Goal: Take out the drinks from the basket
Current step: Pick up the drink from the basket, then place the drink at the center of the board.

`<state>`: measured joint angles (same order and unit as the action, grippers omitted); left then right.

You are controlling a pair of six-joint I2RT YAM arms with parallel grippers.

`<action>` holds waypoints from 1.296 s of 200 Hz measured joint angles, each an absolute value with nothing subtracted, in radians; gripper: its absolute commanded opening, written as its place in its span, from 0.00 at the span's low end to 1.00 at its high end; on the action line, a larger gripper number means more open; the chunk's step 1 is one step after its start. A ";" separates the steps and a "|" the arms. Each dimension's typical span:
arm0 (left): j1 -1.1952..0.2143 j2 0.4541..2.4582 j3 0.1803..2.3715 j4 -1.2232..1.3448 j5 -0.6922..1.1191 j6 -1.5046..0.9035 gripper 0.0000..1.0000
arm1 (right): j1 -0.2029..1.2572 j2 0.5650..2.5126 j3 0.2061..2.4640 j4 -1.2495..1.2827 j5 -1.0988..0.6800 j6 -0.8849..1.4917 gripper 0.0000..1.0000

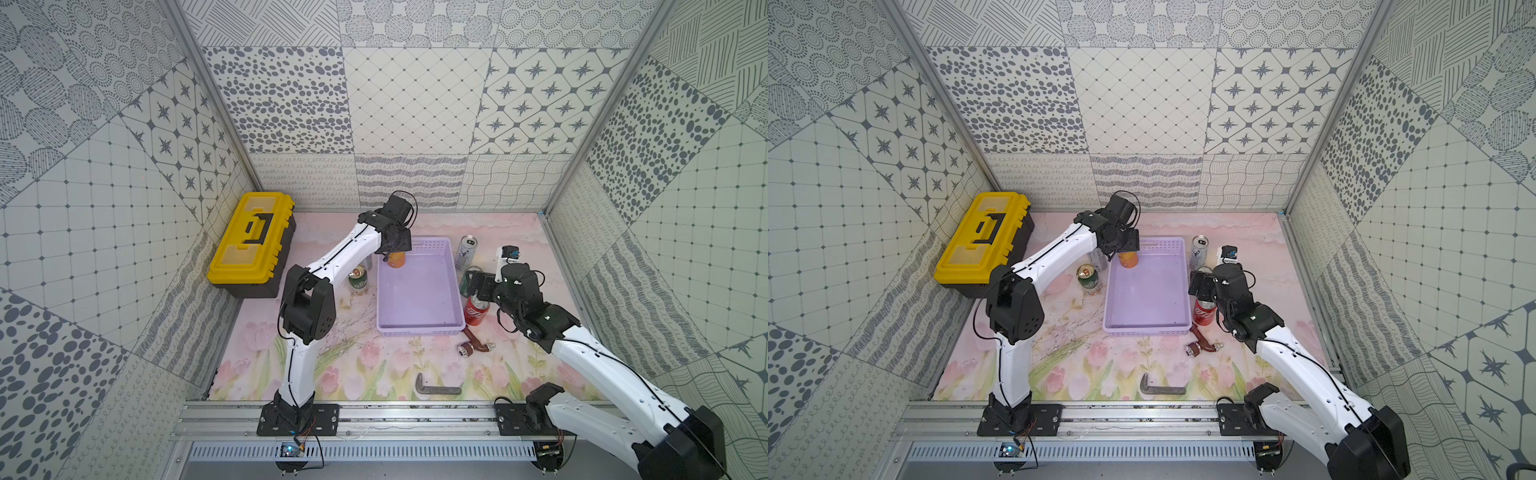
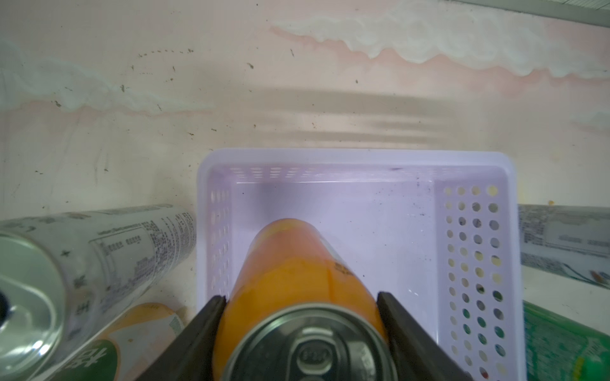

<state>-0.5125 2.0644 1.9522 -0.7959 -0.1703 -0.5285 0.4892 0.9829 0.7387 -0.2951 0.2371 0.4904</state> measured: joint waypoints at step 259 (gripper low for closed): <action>-0.635 1.118 1.129 -0.881 -0.311 -0.660 0.62 | 0.488 0.998 0.739 -0.269 0.226 0.494 0.93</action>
<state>-0.6350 1.1183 1.1294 -0.8810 -0.3111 -0.6601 0.4885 0.9977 0.7387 -0.2687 0.2256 0.4942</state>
